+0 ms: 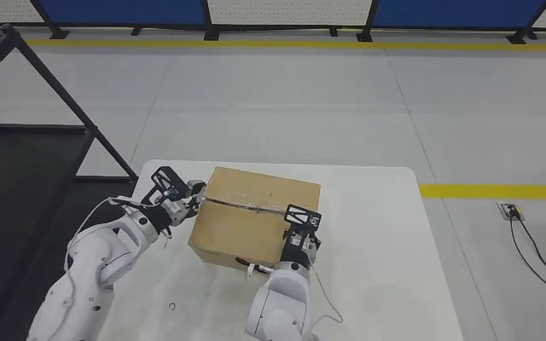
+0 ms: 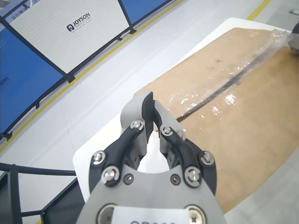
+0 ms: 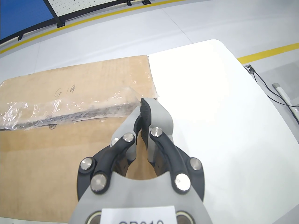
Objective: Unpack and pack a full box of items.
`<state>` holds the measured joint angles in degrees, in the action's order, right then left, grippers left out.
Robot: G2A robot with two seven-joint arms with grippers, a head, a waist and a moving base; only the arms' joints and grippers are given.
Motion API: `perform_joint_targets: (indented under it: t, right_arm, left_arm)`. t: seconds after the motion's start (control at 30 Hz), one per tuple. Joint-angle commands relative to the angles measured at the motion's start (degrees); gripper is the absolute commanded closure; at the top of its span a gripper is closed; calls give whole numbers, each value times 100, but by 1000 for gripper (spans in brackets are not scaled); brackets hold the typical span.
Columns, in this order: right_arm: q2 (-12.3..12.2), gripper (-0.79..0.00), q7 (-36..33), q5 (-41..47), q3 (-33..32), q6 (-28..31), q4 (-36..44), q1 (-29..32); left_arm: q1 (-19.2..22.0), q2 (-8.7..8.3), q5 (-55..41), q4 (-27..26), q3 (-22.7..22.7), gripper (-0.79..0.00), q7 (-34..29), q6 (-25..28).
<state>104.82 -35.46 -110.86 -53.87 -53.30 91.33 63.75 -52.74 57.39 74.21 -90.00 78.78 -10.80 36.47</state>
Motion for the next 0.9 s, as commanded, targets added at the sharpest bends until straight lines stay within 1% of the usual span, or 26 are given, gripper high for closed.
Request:
perform_joint_targets:
  t: [0.0, 0.13, 0.2, 0.23, 0.4, 0.57, 0.73, 0.8, 0.87]
  right_arm:
    - [-3, 0, -7, -38, 17, -11, -3, 21]
    - [-7, 0, -21, -58, 33, -24, 10, 36]
    - [-9, 0, -11, -69, 31, -26, 18, 36]
    - [-9, 0, -5, -67, 28, -21, 24, 37]
    - [-14, 0, 33, -50, -18, 26, 54, 39]
    - [-14, 0, 36, -73, -58, 100, 59, 35]
    - [-12, 0, -17, -109, -83, 154, 60, 27]
    - [-9, 0, -35, -104, -86, 159, 80, 21]
    - [-4, 0, 19, 18, -98, 33, 153, 34]
  left_arm:
    - [56, 0, 63, 21, -63, 0, -33, 100]
    - [229, 27, 104, 116, -257, 0, -192, 89]
    - [345, 47, 454, 164, -407, 0, -352, -159]
    - [383, 63, 495, 218, -505, 0, -359, -177]
    - [633, 116, 577, 519, -812, 0, -423, -46]
    - [754, 154, 641, 600, -999, 0, -390, -27]
    - [764, 174, 813, 470, -1070, 0, -287, -215]
    - [739, 169, 851, 413, -1012, 0, -228, -333]
    - [677, 159, 749, 362, -881, 0, -126, -462]
